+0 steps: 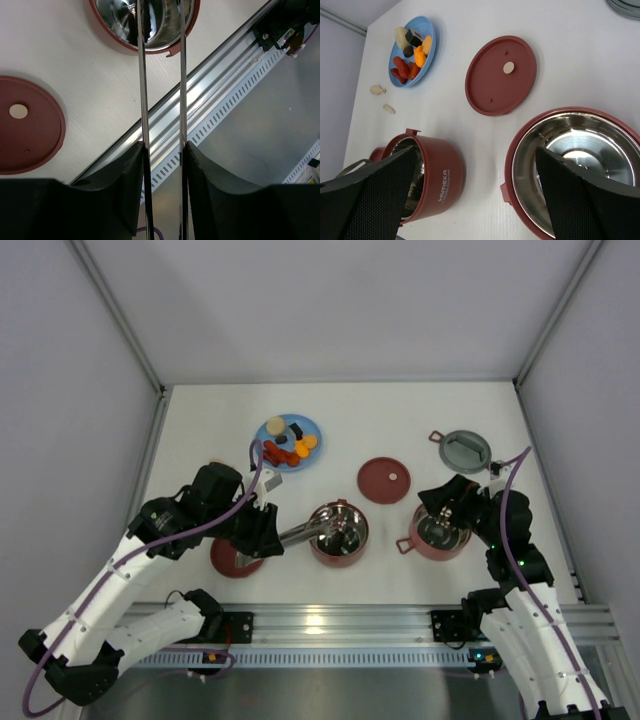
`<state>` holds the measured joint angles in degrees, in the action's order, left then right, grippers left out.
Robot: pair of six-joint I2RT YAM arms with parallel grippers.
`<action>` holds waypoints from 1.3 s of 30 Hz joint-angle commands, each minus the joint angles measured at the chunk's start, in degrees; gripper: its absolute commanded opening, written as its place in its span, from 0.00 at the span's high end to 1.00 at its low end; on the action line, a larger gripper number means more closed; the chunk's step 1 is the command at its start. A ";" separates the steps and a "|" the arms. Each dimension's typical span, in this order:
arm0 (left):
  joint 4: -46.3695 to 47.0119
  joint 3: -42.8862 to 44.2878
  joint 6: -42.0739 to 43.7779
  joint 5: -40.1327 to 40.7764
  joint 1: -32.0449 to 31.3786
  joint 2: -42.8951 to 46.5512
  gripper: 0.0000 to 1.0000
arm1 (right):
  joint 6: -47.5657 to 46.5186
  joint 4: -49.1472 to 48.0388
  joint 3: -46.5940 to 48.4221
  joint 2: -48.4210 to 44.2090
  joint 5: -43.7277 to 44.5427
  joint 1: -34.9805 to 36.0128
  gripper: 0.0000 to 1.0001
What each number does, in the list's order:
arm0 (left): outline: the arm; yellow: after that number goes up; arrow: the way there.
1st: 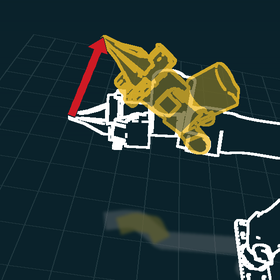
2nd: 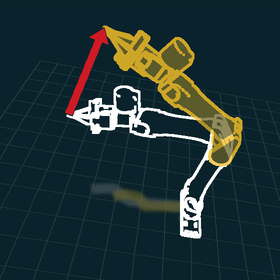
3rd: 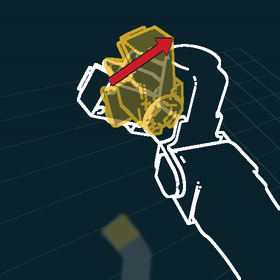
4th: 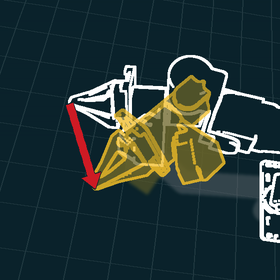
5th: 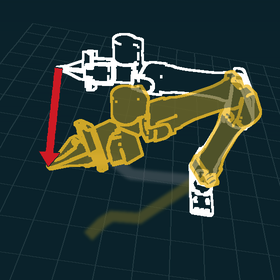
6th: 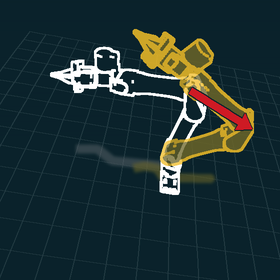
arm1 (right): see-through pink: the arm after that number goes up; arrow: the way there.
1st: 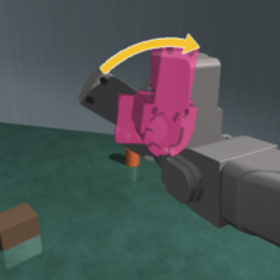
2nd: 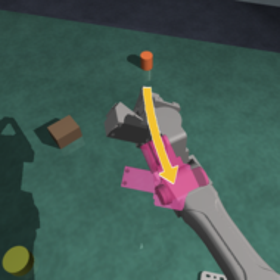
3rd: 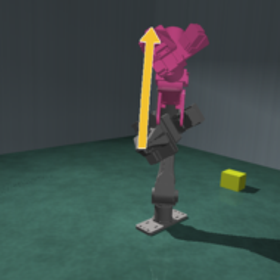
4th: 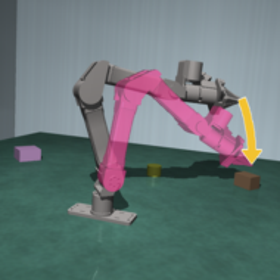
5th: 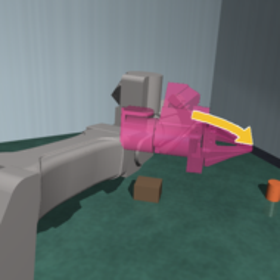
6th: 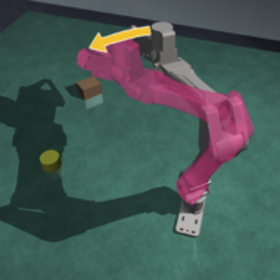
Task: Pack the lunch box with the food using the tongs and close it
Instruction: Place the fake food in the packing box, then pick up the fake food from the plate.
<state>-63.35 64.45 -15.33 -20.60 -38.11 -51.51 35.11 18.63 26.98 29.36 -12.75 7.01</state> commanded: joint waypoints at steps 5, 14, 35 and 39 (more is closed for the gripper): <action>2.18 1.65 -0.49 -1.29 -0.21 0.09 0.59 | -0.22 -3.43 0.88 -0.10 -0.17 -0.76 0.00; 3.15 7.00 -3.03 4.85 -0.21 -0.44 0.62 | -0.31 -3.25 1.49 0.08 -0.43 -0.68 0.01; 13.95 16.32 -8.92 38.70 -0.21 -20.03 0.59 | 0.04 -3.60 2.20 -0.18 -1.48 -0.68 0.01; 15.10 17.73 -9.01 42.22 -0.21 -25.03 0.57 | -0.40 -2.99 2.64 -0.36 -1.92 -0.68 0.01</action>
<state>-52.73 79.00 -23.49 16.08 -38.22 -74.94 35.11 18.59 27.03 29.36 -13.65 7.01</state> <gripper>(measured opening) 0.429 0.993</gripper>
